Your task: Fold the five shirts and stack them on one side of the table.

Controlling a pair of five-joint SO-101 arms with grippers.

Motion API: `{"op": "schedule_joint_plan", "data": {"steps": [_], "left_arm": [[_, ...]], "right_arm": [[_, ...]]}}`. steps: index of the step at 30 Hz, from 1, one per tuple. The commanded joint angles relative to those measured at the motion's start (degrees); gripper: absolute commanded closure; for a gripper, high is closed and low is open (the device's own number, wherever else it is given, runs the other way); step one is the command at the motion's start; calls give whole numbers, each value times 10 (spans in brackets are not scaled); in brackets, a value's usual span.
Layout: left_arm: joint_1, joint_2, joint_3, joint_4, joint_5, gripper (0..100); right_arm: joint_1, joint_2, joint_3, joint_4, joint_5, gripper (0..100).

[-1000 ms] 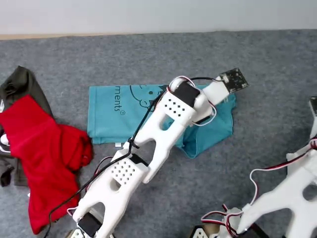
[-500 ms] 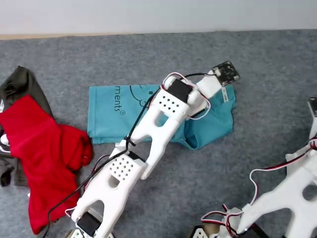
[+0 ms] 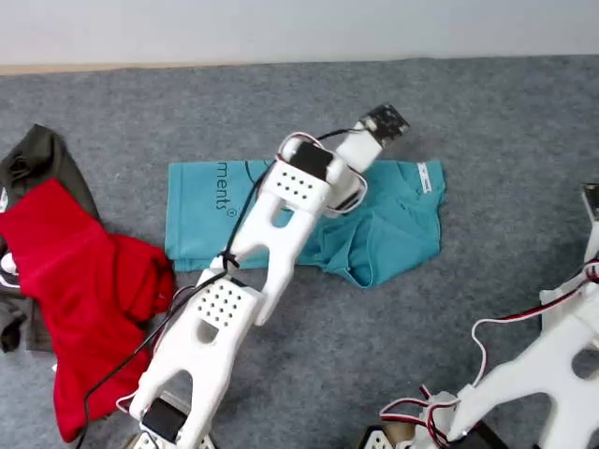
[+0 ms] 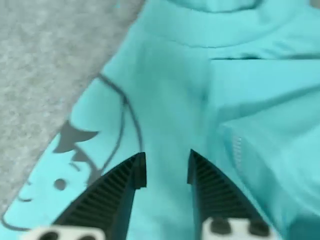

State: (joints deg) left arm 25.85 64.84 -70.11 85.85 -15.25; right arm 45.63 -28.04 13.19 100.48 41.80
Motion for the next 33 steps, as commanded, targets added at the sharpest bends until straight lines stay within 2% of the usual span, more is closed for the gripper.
{"op": "schedule_joint_plan", "data": {"steps": [1, 8, 11, 21, 29, 33], "left_arm": [[-6, -16, -41, 2, 5, 842], [37, -16, -176, 150, -1, 845], [54, -25, -175, 150, 0, 852], [136, -127, 67, 149, 1, 852], [142, -182, 182, 149, 2, 852], [145, -192, 212, 149, 2, 866]], "right_arm": [[3, -17, -3, 20, 4, 865], [3, -17, -3, 20, 4, 865], [3, -17, -2, 19, 4, 865], [6, -17, -2, 16, 4, 865], [6, -13, -2, 15, 5, 865], [6, -13, -2, 15, 30, 865]]}}
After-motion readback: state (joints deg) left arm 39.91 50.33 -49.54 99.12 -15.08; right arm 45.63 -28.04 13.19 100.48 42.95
